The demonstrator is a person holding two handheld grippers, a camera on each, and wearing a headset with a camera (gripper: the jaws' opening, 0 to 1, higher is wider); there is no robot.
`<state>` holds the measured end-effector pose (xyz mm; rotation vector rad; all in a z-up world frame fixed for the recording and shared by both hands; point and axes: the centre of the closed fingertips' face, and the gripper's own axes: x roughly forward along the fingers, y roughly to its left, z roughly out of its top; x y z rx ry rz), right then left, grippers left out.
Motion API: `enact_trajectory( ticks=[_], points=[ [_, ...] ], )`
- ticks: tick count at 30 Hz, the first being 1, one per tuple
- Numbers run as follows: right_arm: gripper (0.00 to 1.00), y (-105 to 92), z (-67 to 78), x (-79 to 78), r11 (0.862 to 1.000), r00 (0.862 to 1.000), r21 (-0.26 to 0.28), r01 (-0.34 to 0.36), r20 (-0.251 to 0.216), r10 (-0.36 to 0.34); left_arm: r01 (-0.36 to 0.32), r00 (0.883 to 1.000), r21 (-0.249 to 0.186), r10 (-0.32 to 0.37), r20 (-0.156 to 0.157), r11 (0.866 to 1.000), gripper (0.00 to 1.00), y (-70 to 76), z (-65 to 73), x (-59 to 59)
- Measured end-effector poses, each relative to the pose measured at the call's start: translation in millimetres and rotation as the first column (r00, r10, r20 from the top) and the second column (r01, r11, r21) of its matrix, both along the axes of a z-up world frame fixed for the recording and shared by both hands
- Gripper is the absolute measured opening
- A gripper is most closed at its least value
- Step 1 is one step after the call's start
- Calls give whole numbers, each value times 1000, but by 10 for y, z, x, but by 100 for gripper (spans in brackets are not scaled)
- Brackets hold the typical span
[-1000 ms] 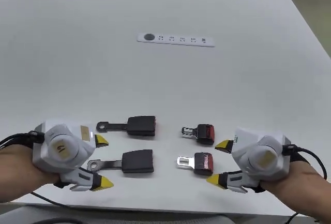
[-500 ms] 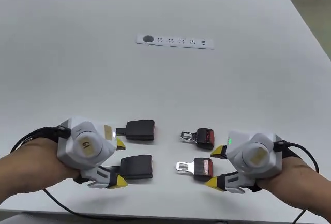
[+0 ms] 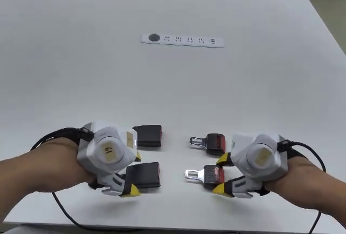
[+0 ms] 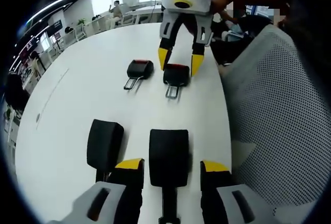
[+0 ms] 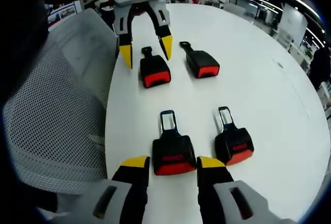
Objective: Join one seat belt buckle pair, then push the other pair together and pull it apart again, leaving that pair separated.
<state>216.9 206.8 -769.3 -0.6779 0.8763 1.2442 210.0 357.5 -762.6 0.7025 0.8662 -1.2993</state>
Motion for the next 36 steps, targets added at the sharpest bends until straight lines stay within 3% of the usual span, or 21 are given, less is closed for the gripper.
enact_trajectory(
  ticks=[2,8,13,17,22,36],
  points=[
    [32,-1,-2,8,1000,1000,0,-1,-4,1,43,999,-4,-43,4,999,41,-42,4,-15],
    [32,-18,-79,18,999,999,-15,-31,-14,31,84,996,27,-84,-5,996,35,-32,-50,-18],
    [33,-28,-143,2,996,998,-46,-70,-1,70,101,995,70,-100,-12,992,33,21,-152,-28],
    [32,-26,-110,3,995,996,-46,-87,0,87,111,994,111,-111,-3,988,34,88,-221,-38],
    [32,-25,-135,-1,990,991,-57,-129,23,131,101,995,94,-100,-7,990,34,80,-188,-46],
    [32,-17,-156,14,986,988,-68,-152,13,153,142,990,76,-143,4,987,34,75,-200,-27]
  ],
)
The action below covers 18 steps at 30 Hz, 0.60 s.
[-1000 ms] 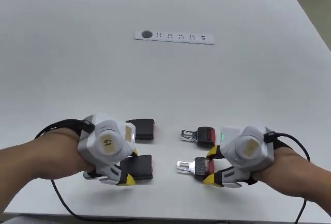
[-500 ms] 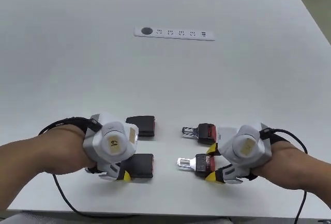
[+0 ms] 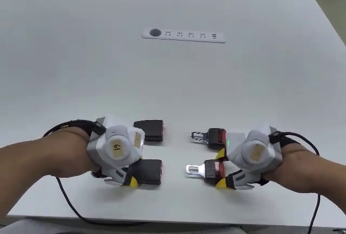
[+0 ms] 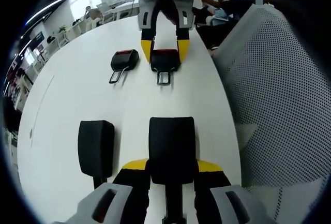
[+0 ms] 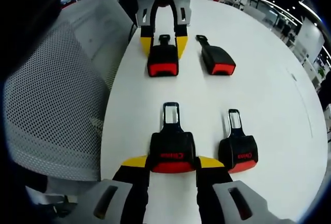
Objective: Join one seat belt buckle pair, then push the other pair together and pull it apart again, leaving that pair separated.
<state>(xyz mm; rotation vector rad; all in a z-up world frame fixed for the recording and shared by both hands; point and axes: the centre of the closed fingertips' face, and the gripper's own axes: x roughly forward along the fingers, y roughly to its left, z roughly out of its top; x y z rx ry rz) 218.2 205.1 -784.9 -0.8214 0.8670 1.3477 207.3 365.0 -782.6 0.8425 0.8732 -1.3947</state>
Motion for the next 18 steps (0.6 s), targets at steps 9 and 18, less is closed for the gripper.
enact_trajectory(
  ticks=[9,18],
  points=[
    [32,102,-2,-22,1000,1000,10,12,3,-12,3,1000,-6,-3,2,1000,33,1,1,2],
    [32,347,14,-87,998,999,49,44,9,-45,-35,999,-18,35,-3,999,33,-1,-1,4]
  ],
)
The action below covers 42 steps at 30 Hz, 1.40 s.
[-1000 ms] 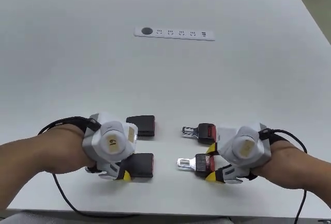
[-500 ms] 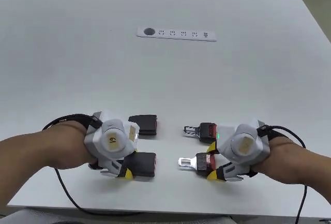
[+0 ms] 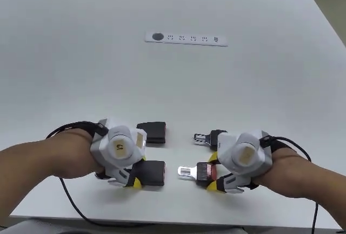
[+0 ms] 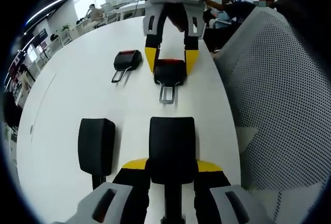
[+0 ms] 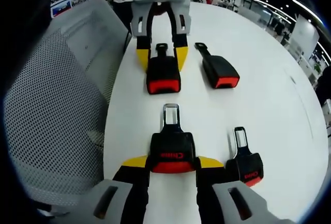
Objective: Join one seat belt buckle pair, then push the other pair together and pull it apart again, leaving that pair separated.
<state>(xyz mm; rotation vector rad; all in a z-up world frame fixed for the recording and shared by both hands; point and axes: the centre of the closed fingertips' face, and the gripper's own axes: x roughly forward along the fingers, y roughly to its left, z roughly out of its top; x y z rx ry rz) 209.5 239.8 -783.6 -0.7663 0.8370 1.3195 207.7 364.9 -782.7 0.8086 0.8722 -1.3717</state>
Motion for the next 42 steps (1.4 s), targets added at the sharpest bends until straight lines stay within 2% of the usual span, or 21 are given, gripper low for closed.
enact_trajectory(
  ticks=[8,19,27,42],
  points=[
    [32,186,14,-20,1000,999,-10,-26,19,26,4,1000,16,-4,0,1000,33,-15,6,-4],
    [31,276,31,-37,998,997,-25,-62,40,63,-7,1000,23,7,1,1000,33,-3,1,-6],
    [31,374,12,-20,999,999,16,-39,13,39,3,1000,8,-3,2,1000,33,-2,-15,-4],
    [30,425,18,-14,999,999,4,-42,13,42,46,999,18,-46,10,999,32,-25,3,-24]
  ],
)
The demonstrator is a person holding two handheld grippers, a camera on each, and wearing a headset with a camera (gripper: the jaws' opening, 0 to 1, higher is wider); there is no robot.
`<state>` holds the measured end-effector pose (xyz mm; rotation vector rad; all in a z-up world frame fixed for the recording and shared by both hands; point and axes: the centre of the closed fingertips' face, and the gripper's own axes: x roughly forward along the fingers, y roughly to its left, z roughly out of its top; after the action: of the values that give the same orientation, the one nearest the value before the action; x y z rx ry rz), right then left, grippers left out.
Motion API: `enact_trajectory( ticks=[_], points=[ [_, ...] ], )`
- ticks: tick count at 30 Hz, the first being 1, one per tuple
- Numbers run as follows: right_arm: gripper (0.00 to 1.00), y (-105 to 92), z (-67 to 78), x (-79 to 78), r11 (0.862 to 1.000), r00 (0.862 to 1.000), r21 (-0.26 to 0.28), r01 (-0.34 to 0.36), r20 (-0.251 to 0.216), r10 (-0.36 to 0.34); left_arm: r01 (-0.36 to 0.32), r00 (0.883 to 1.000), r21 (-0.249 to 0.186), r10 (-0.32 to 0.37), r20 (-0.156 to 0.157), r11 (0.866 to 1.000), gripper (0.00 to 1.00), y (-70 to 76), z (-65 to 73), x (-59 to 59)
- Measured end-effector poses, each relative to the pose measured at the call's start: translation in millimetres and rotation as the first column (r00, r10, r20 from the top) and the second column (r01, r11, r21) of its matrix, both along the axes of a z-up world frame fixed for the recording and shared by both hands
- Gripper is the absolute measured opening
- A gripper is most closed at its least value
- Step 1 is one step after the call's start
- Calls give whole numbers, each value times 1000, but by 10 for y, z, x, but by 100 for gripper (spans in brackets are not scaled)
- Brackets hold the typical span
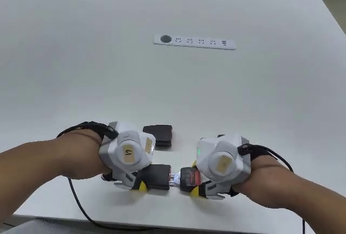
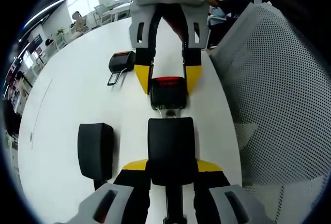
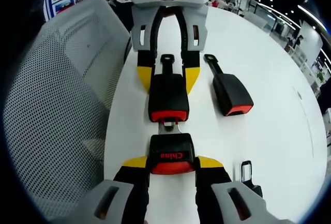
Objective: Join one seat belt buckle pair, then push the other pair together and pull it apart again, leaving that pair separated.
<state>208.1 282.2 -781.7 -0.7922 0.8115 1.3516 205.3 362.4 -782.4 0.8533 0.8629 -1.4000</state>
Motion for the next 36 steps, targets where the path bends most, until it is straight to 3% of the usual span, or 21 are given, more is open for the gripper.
enact_trajectory(
  ticks=[18,19,20,36],
  points=[
    [30,156,0,7,1000,1000,20,22,-10,-22,6,1000,-2,-6,4,1000,32,0,-14,11],
    [30,104,3,21,999,999,-9,45,-2,-45,4,1000,9,-4,1,1000,32,14,-15,-4],
    [30,129,0,4,1000,1000,-2,5,-5,-5,4,1000,2,-4,2,1000,32,8,-15,10],
    [30,119,35,-4,999,1000,29,25,-9,-24,-13,1000,-46,13,-8,999,32,36,-23,55]
  ],
)
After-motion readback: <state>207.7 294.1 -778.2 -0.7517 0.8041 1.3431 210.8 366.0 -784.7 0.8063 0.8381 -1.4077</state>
